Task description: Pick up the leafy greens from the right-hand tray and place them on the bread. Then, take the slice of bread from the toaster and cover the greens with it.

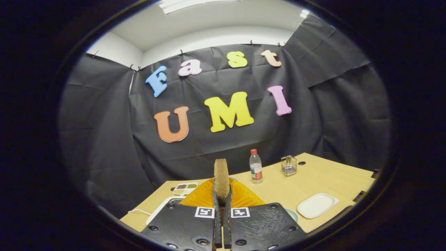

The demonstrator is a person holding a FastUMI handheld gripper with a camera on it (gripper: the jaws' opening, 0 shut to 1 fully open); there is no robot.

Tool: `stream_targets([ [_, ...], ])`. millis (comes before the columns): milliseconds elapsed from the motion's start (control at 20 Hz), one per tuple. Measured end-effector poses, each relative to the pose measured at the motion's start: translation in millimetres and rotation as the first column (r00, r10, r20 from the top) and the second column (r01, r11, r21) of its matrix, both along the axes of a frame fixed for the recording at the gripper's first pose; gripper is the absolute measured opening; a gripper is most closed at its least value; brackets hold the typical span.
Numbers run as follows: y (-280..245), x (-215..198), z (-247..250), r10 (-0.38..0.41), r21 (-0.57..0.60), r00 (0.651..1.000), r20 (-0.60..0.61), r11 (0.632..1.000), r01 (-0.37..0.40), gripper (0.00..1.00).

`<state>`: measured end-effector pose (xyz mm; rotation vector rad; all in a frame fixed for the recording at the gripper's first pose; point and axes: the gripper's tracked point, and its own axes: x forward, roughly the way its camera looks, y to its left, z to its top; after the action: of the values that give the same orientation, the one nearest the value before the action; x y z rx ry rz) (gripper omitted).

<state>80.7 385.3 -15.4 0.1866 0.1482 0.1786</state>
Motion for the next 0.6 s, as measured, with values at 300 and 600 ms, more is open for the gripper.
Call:
stream_targets([
  [300, -24.0, 7.6, -54.9, -0.014, -0.016, 0.998, -0.054, 1.000, 0.013, 0.02],
  [600, -37.1, 15.5, -104.3, -0.043, -0.025, 0.993, -0.109, 0.999, 0.040, 0.02],
])
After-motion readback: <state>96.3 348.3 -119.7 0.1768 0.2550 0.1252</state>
